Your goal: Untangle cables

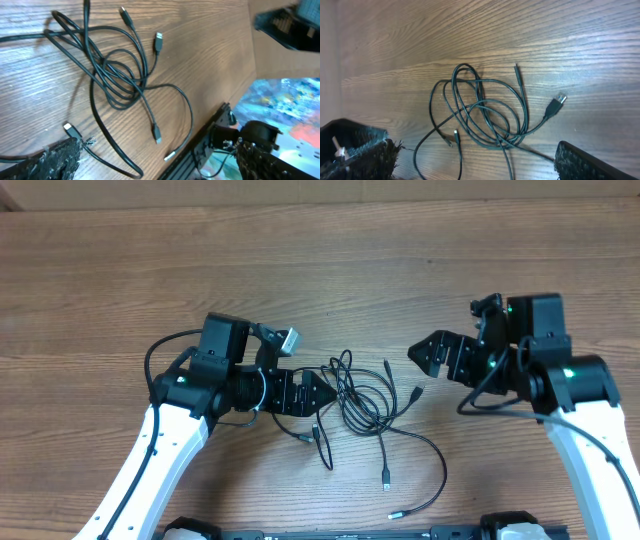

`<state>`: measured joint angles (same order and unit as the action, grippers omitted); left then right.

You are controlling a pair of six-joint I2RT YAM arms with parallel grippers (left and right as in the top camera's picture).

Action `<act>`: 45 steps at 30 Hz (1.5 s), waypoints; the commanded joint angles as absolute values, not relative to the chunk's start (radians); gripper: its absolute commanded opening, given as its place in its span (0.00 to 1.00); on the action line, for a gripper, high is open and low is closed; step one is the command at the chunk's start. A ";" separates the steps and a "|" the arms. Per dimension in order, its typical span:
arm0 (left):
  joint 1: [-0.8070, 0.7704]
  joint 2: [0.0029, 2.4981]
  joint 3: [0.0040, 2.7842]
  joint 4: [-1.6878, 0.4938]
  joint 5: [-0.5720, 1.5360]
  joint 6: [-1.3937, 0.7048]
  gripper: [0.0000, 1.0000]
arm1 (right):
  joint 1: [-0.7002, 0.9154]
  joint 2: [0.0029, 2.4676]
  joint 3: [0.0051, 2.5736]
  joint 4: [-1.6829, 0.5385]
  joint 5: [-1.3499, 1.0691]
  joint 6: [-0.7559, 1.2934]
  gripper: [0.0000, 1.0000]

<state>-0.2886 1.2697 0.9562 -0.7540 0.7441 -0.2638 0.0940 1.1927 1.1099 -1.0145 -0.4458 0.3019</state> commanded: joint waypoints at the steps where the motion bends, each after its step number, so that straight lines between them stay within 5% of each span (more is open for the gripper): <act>1: -0.297 1.282 0.983 -0.746 0.685 -0.279 0.99 | 0.096 1.144 1.127 -1.038 -0.427 0.321 0.99; 24: -0.460 1.803 0.983 -0.221 0.674 -0.721 1.00 | 0.096 1.123 1.116 -1.159 -0.421 0.274 1.00; 35: -0.529 1.858 0.983 -0.137 0.637 -0.751 0.85 | 0.096 1.123 1.110 -1.211 -0.290 0.253 1.00; 41: -0.529 1.858 0.983 -0.137 0.570 -0.864 0.67 | 0.096 1.123 1.085 -1.201 -0.262 0.252 1.00; 45: -0.529 1.858 0.983 -0.138 0.538 -0.879 0.66 | 0.096 1.123 1.055 -1.187 -0.262 0.253 1.00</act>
<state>-0.5240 1.8427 0.9638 -0.1410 0.5835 -0.8402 0.0940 1.1339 1.0805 -1.1954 -0.2810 0.2607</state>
